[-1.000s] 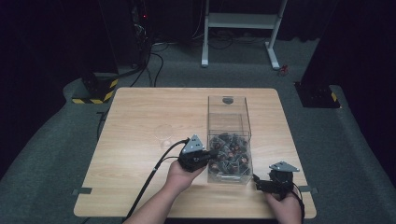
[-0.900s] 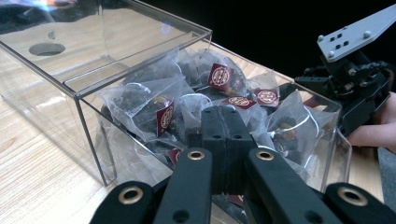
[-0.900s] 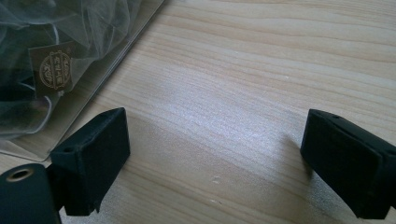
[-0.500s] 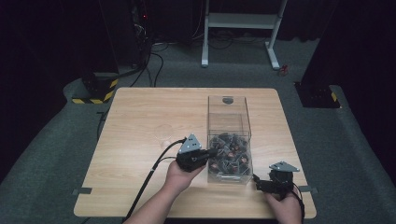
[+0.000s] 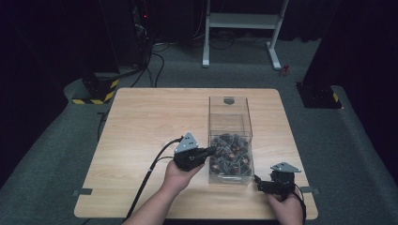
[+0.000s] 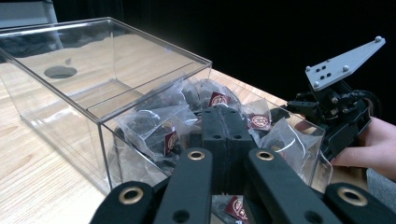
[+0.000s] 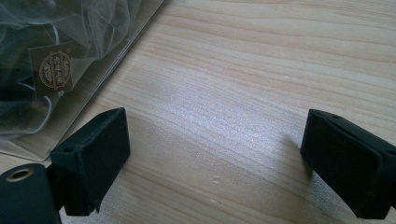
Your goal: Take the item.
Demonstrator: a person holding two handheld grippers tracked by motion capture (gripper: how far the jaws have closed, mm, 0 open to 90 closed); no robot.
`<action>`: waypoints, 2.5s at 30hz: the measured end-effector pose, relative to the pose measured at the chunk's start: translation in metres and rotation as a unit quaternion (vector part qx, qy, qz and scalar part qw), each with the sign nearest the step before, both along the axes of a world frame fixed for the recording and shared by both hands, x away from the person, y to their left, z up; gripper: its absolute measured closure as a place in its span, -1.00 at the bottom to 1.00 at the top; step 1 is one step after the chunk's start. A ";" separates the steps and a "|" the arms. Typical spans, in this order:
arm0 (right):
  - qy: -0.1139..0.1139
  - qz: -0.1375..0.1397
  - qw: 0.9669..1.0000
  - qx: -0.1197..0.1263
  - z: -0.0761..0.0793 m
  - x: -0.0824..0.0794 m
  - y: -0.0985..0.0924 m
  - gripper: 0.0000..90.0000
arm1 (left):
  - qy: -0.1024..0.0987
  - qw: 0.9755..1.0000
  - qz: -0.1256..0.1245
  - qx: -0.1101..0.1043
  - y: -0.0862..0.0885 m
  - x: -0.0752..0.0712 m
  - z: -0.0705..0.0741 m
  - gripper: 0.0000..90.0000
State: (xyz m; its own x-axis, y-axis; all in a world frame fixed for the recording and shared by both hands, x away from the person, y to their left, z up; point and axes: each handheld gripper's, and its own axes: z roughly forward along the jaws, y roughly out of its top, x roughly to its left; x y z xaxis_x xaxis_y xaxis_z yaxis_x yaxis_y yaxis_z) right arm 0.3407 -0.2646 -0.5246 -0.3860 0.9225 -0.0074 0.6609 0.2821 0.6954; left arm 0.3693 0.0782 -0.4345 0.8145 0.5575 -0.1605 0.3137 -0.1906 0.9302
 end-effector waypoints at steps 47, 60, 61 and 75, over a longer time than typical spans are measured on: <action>0.000 0.000 1.000 0.000 0.000 0.000 0.000 -0.82 | -0.012 0.999 0.049 -0.014 0.051 -0.003 0.004 1.00; 0.000 0.000 1.000 0.000 0.000 0.000 0.000 -0.82 | -0.015 0.997 0.068 -0.015 0.069 -0.003 0.004 1.00; 0.000 0.000 1.000 0.000 0.000 0.000 0.000 -0.82 | -0.015 0.997 0.068 -0.015 0.069 -0.003 0.004 1.00; 0.000 0.000 1.000 0.000 0.000 0.000 0.000 -0.82 | -0.019 0.995 0.098 -0.019 0.092 0.000 0.006 1.00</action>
